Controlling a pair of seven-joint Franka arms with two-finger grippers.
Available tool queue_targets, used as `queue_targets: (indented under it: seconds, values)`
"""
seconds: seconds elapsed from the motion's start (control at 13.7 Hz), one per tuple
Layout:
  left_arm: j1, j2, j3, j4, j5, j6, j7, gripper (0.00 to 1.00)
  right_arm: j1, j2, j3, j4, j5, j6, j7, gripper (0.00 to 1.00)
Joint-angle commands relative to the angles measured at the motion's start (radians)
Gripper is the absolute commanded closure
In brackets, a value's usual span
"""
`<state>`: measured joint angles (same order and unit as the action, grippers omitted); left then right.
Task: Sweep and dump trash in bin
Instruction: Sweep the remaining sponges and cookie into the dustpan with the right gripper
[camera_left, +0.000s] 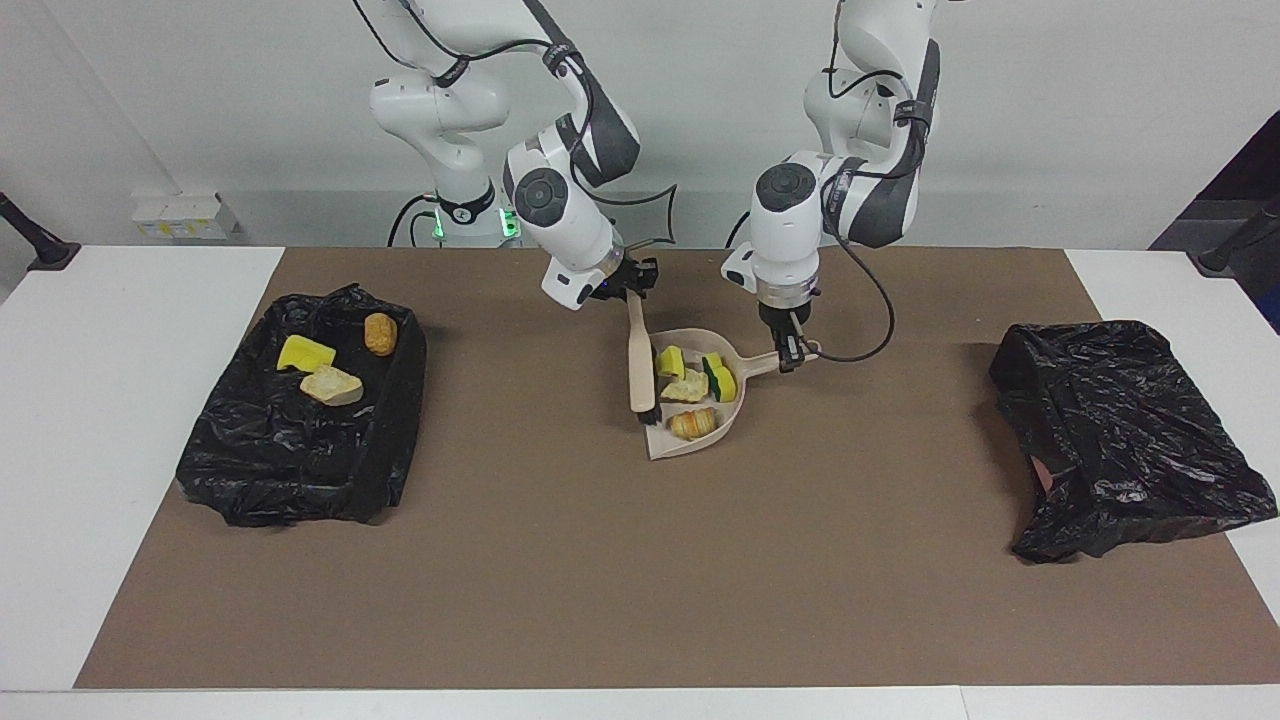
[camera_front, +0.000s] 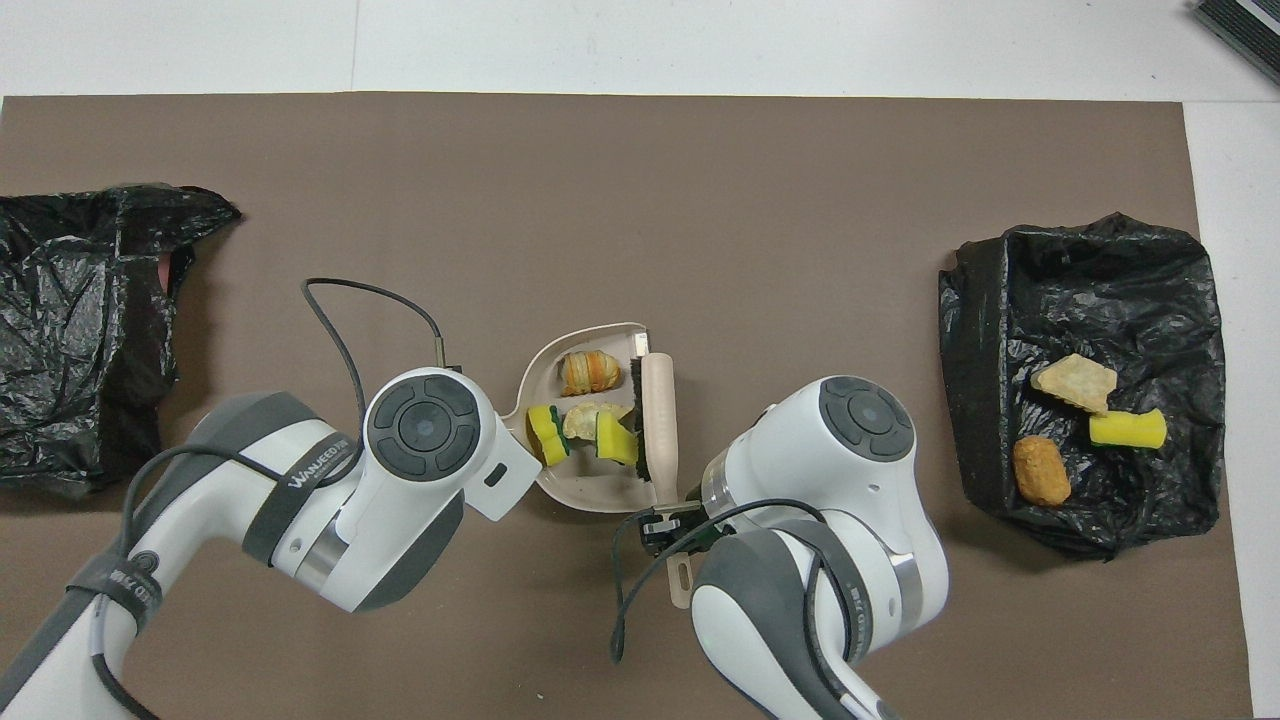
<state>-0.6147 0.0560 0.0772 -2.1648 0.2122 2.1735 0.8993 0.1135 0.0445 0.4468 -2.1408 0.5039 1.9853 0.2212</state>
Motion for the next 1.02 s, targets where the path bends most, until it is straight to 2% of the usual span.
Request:
queue_targets:
  seconds: [0.0,0.15,0.29,0.44,0.58,0.73,0.95]
  values:
    - [0.036,-0.027,-0.002,-0.040,0.021,0.029,0.070,1.00,-0.017,-0.079,-0.005,0.038,-0.086,-0.133,0.013,1.00]
    - [0.047,-0.025,-0.002,-0.040,0.019,0.031,0.090,1.00,-0.018,-0.133,-0.003,0.036,-0.210,-0.239,0.050,1.00]
    - [0.072,-0.019,-0.002,-0.033,0.016,0.039,0.116,1.00,-0.008,-0.184,0.010,0.018,-0.237,-0.310,0.113,1.00]
    - [0.089,-0.015,-0.002,-0.021,0.007,0.039,0.167,1.00,0.006,-0.247,0.052,-0.034,-0.232,-0.332,0.167,1.00]
    - [0.151,-0.031,-0.003,-0.012,-0.007,0.023,0.237,1.00,0.009,-0.290,0.058,-0.086,-0.171,-0.307,0.172,1.00]
    - [0.180,-0.088,0.006,-0.013,-0.034,0.005,0.314,1.00,0.009,-0.282,0.082,-0.085,-0.110,-0.289,0.211,1.00]
    - [0.312,-0.157,0.007,-0.013,-0.111,-0.058,0.447,1.00,0.011,-0.203,0.216,-0.106,-0.105,-0.095,0.395,1.00]
